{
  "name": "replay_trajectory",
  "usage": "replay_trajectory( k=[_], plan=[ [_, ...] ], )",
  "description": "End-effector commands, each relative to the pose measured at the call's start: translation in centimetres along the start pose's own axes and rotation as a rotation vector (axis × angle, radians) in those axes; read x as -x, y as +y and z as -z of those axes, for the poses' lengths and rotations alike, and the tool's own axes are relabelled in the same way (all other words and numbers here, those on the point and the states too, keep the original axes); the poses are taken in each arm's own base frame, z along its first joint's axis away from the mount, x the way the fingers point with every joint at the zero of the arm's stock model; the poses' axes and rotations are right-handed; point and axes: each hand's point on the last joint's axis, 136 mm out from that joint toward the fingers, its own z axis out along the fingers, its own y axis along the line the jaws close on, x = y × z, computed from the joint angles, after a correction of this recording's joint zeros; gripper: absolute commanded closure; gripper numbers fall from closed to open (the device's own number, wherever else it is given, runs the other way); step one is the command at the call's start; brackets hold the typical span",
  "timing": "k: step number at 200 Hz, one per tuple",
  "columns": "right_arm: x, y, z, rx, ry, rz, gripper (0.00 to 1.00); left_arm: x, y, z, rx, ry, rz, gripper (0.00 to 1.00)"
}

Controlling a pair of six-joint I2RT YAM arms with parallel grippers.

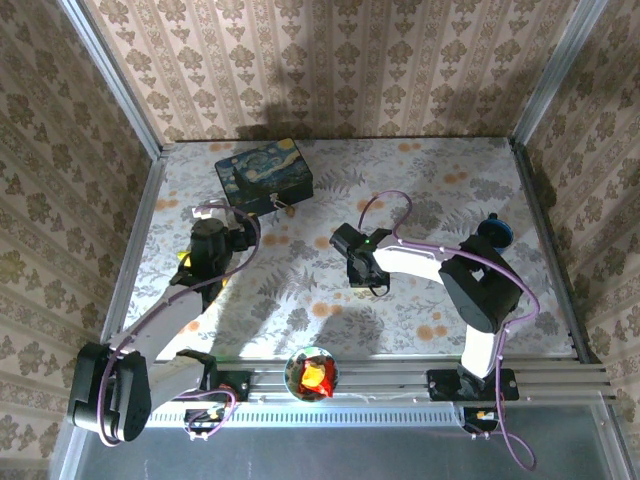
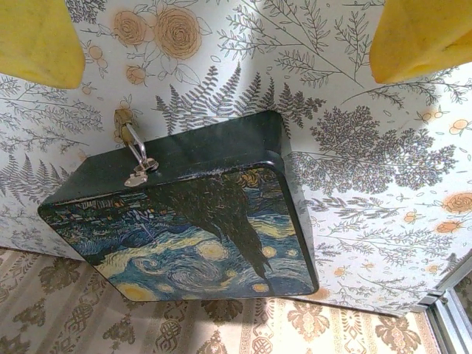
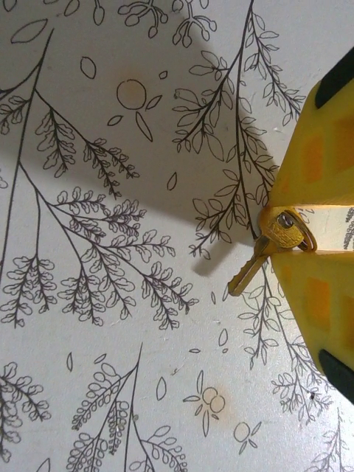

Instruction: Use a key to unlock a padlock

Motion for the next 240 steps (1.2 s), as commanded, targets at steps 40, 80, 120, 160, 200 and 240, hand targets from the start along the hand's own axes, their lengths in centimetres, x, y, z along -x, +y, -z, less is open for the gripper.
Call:
replay_trajectory(
  k=[40,80,120,160,200,240],
  plan=[
    [-0.1,-0.9,0.5,-0.021,-0.012,-0.008,0.91,0.5,0.0,-0.1,-0.006,-0.006,0.021,0.00],
    [0.1,-1.0,0.6,-0.027,-0.020,-0.005,0.98,0.7,-0.1,0.0,-0.010,-0.011,0.021,0.00],
    [0.9,-1.3,2.4,-0.010,-0.074,0.010,1.00,1.2,-0.5,0.1,-0.027,-0.001,0.037,0.00],
    [2.5,0.0,5.9,0.163,-0.155,0.028,1.00,1.9,-1.0,0.3,-0.063,0.042,0.099,0.00],
    [4.7,2.1,10.3,0.451,-0.239,0.013,1.00,3.4,-1.9,0.8,-0.119,0.062,0.159,0.00],
    [6.5,3.3,15.8,0.735,-0.350,0.033,1.00,4.1,-3.8,1.3,-0.226,0.070,0.189,0.00]
  ],
)
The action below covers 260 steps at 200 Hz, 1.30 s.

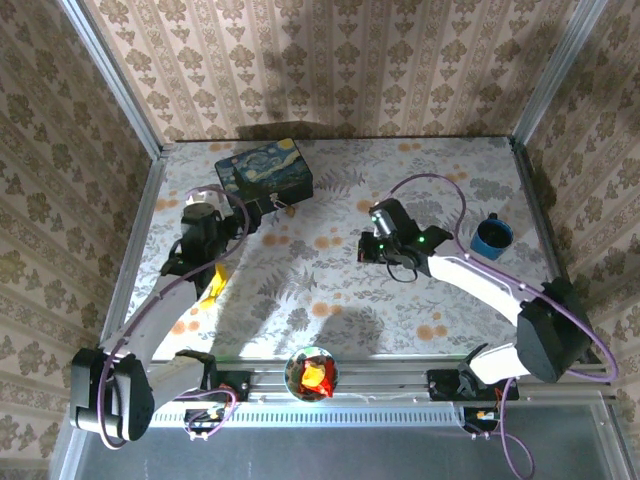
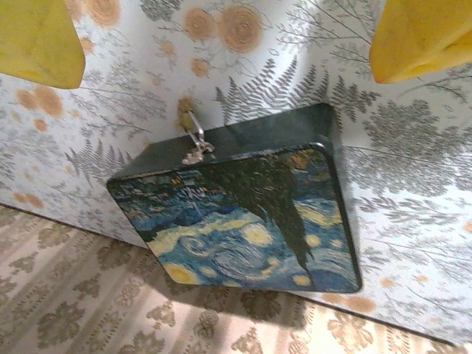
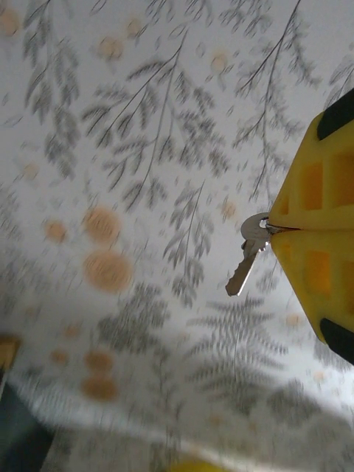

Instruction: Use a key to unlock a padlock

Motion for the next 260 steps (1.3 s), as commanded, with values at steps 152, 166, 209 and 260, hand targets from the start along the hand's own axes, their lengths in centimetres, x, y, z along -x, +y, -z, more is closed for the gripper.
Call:
replay_trajectory(
  k=[152,166,209,260],
  plan=[
    [3.9,6.3,6.6,0.420,-0.217,0.076,1.00,-1.8,-16.6,5.0,-0.739,0.073,-0.172,0.10],
    [4.1,6.2,6.9,0.399,-0.213,0.056,1.00,-2.2,-16.2,5.0,-0.737,0.040,-0.211,0.10],
    [5.0,6.0,7.4,0.413,-0.215,-0.067,1.00,-3.0,-17.0,6.6,-0.850,-0.210,-0.353,0.15],
    [6.4,8.3,9.9,0.586,-0.247,-0.144,1.00,-5.5,-20.7,7.6,-1.017,-0.308,-0.553,0.20]
  ],
)
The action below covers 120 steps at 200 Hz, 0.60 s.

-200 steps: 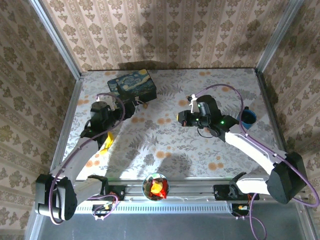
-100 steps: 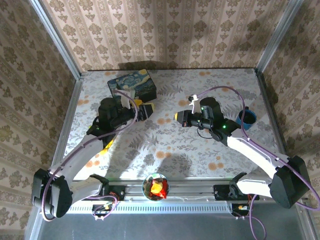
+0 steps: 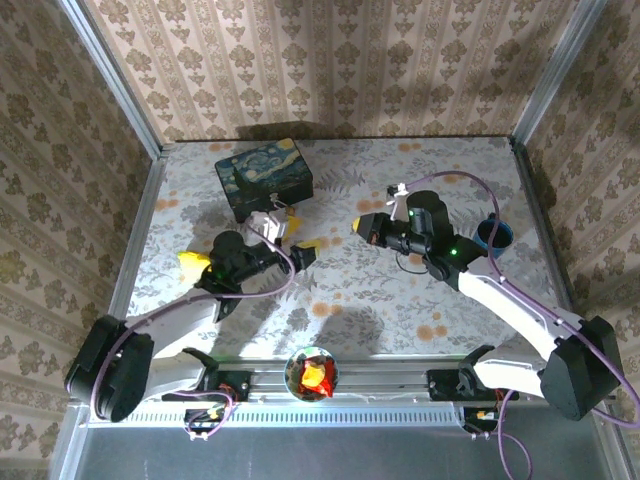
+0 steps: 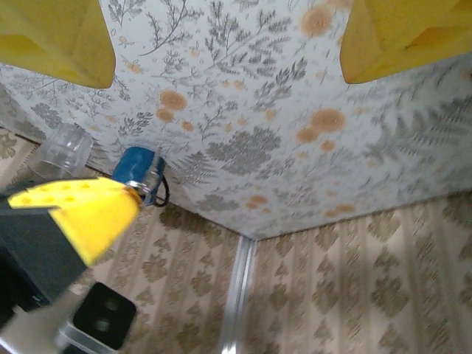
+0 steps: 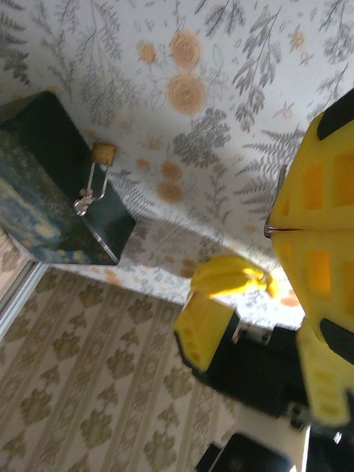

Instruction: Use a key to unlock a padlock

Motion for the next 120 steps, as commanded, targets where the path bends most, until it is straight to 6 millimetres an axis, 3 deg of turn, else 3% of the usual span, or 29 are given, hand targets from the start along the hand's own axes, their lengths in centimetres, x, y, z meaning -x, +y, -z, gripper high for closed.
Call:
replay_trajectory(
  k=[1,24,48,120],
  plan=[
    [1.5,3.6,1.2,0.136,-0.040,-0.036,1.00,3.3,-2.7,-0.9,-0.113,-0.129,-0.217,0.20],
    [1.7,4.7,1.8,0.181,-0.045,-0.049,1.00,3.5,-3.5,-2.0,-0.147,-0.162,-0.272,0.22],
    [1.7,5.0,2.3,0.203,-0.052,-0.062,1.00,4.1,-3.6,-3.1,-0.171,-0.208,-0.289,0.36],
    [1.4,5.3,2.5,0.226,-0.050,-0.078,1.00,5.1,-5.5,-6.2,-0.315,-0.246,-0.293,0.51]
  ],
)
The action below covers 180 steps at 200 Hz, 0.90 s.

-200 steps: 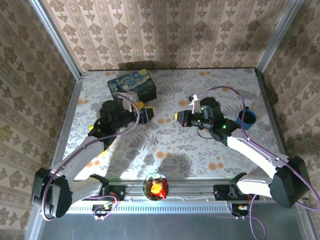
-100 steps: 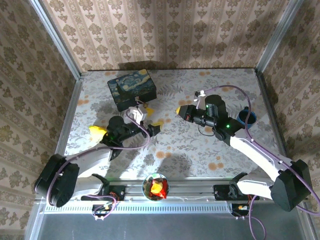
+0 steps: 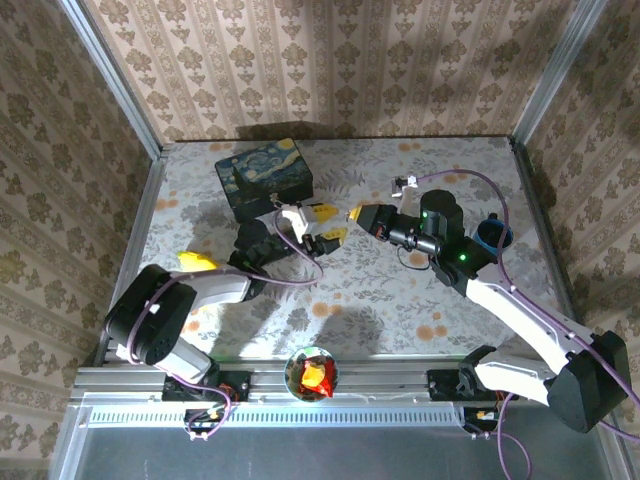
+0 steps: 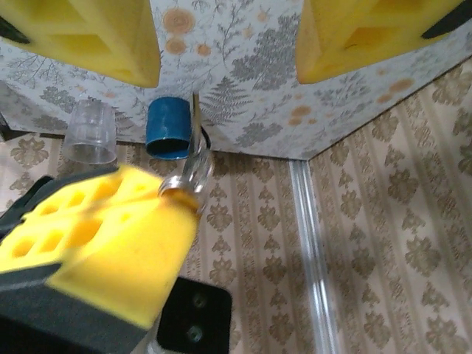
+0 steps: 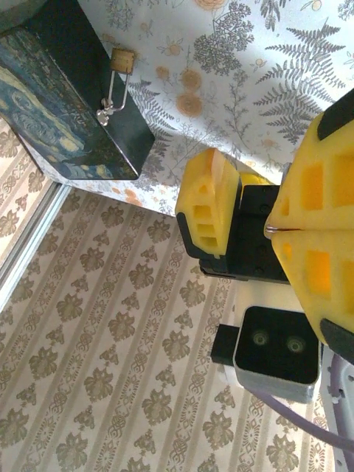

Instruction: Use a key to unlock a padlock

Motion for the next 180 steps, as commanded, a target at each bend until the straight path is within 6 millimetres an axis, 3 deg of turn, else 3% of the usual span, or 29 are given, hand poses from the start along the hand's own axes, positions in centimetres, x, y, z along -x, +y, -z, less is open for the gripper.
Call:
replay_trajectory(
  k=[1,74,141,180],
  plan=[
    [-0.1,0.8,0.4,0.039,0.000,-0.006,1.00,2.4,-1.3,-1.0,-0.081,-0.078,-0.052,0.51],
    [0.0,0.9,-0.2,0.050,0.013,-0.003,1.00,2.1,-0.7,-2.0,-0.087,-0.074,-0.024,0.63],
    [-0.2,0.6,-0.1,0.043,0.008,-0.005,1.00,1.5,-0.5,-1.9,-0.067,-0.053,-0.018,1.00],
    [-0.3,-0.2,-0.2,0.015,0.007,0.000,1.00,2.1,-0.5,-1.2,-0.039,-0.042,-0.056,1.00]
  ],
)
